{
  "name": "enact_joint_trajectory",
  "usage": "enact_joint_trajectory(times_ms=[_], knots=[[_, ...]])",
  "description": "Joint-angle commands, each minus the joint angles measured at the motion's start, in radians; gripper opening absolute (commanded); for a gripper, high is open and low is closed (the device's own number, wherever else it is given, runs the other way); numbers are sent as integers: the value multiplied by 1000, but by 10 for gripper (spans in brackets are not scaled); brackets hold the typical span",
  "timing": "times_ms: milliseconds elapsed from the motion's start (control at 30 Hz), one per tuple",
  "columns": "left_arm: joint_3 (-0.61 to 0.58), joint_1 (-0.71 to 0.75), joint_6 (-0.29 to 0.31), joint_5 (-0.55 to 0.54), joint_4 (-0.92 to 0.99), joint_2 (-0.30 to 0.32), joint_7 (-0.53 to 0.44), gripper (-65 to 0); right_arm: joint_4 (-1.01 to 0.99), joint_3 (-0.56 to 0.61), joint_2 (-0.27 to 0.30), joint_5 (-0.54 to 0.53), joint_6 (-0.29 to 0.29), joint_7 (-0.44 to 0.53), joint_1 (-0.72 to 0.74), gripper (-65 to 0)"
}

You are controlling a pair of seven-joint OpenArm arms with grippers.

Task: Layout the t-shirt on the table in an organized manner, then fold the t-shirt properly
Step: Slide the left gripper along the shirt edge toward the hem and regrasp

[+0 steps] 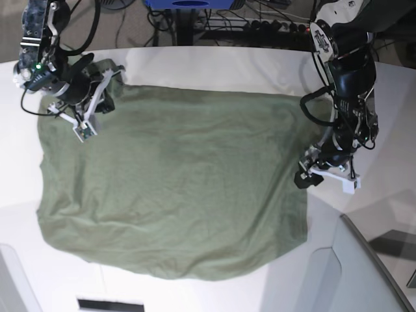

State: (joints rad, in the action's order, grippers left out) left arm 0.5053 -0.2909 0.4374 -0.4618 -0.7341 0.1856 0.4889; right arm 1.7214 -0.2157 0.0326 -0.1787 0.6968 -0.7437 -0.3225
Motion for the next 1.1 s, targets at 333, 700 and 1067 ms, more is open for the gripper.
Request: enact_joint_trajectory(times_ms=[333, 700, 1067], knots=[[8, -14, -2, 102, 1, -15, 3, -352, 15, -4, 5, -14, 1, 19, 3, -648], [2, -14, -16, 116, 3, -19, 3, -536, 15, -64, 2, -15, 1, 19, -4, -648], [2, -40, -70, 116, -8, 12, 8, -650, 15, -93, 3, -15, 1, 17, -5, -648]])
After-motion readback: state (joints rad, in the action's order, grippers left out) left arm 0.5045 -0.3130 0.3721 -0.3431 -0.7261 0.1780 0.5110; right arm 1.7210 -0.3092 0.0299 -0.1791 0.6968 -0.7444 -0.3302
